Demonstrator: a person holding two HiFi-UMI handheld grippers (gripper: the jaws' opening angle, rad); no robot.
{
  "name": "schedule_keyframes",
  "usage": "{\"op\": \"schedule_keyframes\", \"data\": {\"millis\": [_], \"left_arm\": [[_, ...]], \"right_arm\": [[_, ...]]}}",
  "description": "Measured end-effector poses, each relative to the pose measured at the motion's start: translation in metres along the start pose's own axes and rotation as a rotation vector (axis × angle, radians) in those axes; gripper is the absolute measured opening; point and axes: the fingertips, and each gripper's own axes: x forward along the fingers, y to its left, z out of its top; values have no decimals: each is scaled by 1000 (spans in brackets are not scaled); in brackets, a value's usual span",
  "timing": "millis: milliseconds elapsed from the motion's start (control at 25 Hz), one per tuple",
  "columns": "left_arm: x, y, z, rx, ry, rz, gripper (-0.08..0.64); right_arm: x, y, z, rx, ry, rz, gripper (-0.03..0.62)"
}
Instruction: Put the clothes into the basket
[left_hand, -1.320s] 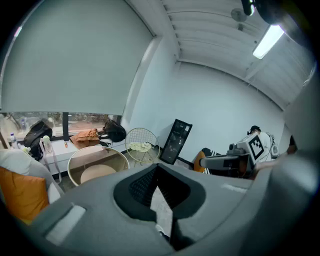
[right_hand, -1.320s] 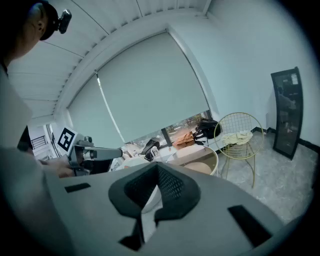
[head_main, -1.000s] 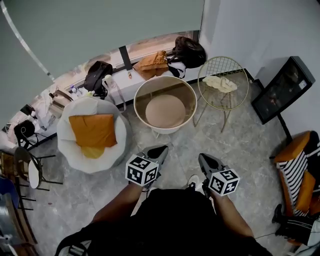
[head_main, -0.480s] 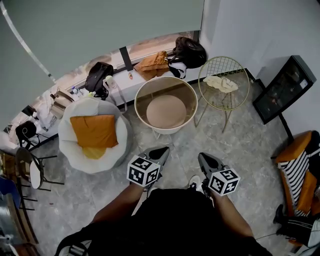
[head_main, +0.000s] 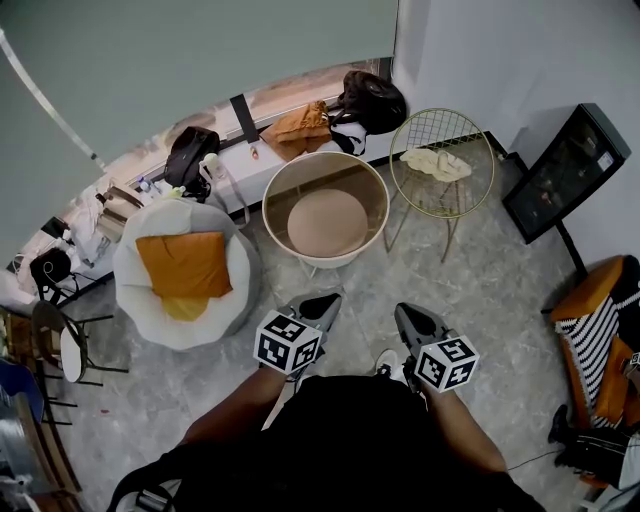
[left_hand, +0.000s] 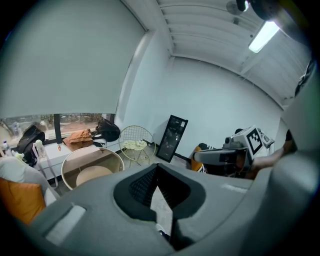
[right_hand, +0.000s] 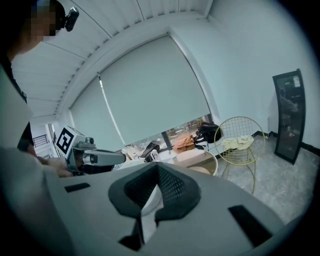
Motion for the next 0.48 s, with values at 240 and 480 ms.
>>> {"op": "schedule_keyframes", "data": {"millis": [240, 480], "left_arm": [[26, -10, 13, 17, 9, -13, 0], [66, -26, 28, 40, 9, -25, 0]], "right_arm": [[-7, -28, 11, 15, -17, -15, 15], [-18, -71, 25, 25, -42, -29, 15]]}}
